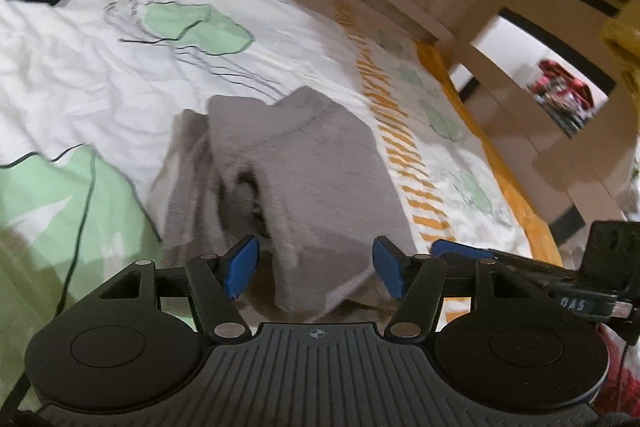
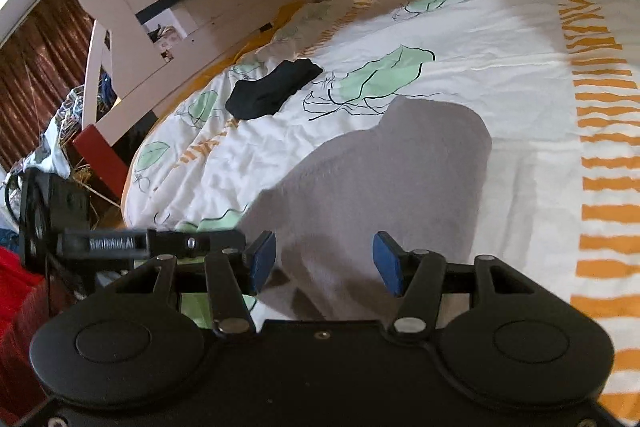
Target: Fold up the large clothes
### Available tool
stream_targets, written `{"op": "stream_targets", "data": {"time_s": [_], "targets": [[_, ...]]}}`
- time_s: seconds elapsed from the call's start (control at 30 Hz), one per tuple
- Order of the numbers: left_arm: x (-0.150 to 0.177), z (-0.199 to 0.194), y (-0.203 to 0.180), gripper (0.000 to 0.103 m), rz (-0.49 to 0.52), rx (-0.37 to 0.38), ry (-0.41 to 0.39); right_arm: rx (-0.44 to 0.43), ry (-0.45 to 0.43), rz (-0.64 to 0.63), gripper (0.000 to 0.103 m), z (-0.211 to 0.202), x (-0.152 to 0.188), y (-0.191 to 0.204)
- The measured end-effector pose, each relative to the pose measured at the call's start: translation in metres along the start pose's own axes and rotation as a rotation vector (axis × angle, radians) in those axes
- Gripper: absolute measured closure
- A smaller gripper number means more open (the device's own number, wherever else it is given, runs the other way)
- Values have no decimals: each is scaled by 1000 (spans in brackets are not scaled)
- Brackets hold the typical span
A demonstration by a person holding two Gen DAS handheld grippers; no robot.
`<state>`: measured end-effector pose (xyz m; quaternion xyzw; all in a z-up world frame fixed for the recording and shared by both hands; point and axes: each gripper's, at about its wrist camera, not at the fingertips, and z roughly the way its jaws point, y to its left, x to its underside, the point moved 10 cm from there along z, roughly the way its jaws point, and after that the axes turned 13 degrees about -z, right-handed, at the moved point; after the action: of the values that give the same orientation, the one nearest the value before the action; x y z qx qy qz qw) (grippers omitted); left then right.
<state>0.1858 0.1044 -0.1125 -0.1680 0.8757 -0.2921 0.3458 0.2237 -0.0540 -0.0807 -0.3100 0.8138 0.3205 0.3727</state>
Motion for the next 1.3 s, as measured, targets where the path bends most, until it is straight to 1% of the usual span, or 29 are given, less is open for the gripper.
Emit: {"op": "stream_targets", "data": {"time_s": [0.07, 0.1, 0.13, 0.17, 0.23, 0.33, 0.37, 0.4, 0.47, 0.57, 0.63, 0.7, 0.77, 0.8, 0.87, 0.9, 0.93, 0.97, 1.0, 1.03, 1.07, 1.1, 1.13, 1.17, 1.2, 1.23, 1.3], "targets": [[4, 6, -1, 43, 38, 0, 9, 8, 7, -46, 39, -1, 5, 4], [6, 8, -1, 61, 53, 7, 13, 11, 11, -67, 38, -1, 7, 6], [7, 12, -2, 95, 69, 27, 20, 12, 14, -83, 38, -1, 9, 7], [6, 12, 1, 95, 72, 23, 27, 11, 17, -96, 38, -1, 11, 8], [3, 7, 1, 95, 120, 27, 51, 13, 22, -108, 37, -3, 15, 8], [-10, -11, 1, 97, 223, 9, 39, 12, 8, -130, 37, -9, 14, 9], [-15, -16, 5, 97, 249, -17, 33, 7, -2, -133, 37, -11, 13, 10], [-17, -19, 8, 97, 261, -24, 35, 3, -12, -132, 37, -12, 11, 9], [-19, -21, 17, 97, 257, -27, 62, -8, -29, -125, 37, -12, 8, 10], [-10, -12, 32, 97, 244, -72, 106, -32, -24, -124, 37, 0, 9, 12], [-5, -4, 41, 96, 210, -95, 134, -53, 18, -110, 37, 16, 20, 11], [-2, 4, 56, 96, 171, -139, 158, -97, 81, -71, 35, 36, 37, 13], [0, 12, 68, 94, 127, -172, 183, -144, 128, -46, 36, 52, 55, 16], [-1, 12, 70, 93, 114, -178, 186, -146, 130, -43, 36, 54, 57, 17], [-4, 8, 65, 91, 130, -179, 172, -153, 123, -47, 36, 51, 54, 20], [-7, 4, 61, 87, 147, -179, 156, -156, 114, -43, 36, 47, 51, 20], [-9, 1, 58, 76, 163, -182, 136, -158, 101, -38, 36, 41, 46, 19], [-12, -3, 55, 72, 177, -186, 110, -160, 80, -26, 36, 33, 40, 16], [-16, -8, 51, 64, 187, -184, 73, -157, 56, -11, 36, 26, 35, 11], [-20, -13, 47, 57, 185, -177, 43, -150, 31, 7, 36, 19, 30, 5], [-25, -17, 43, 52, 170, -163, 11, -136, -4, 35, 33, 10, 22, -5], [-29, -19, 41, 42, 153, -147, -14, -120, -34, 63, 31, 4, 16, -16], [-33, -20, 38, 31, 135, -129, -34, -102, -58, 87, 26, -1, 11, -27], [-36, -19, 35, 28, 124, -115, -40, -81, -76, 112, 24, -4, 7, -39], [-38, -16, 34, 27, 114, -106, -40, -54, -86, 137, 24, -5, 4, -53], [-38, -11, 35, 26, 109, -110, -32, -35, -92, 159, 24, -4, 1, -64], [-38, 2, 39, 26, 104, -131, -14, -31, -102, 219, 24, 2, 0, -87]]}}
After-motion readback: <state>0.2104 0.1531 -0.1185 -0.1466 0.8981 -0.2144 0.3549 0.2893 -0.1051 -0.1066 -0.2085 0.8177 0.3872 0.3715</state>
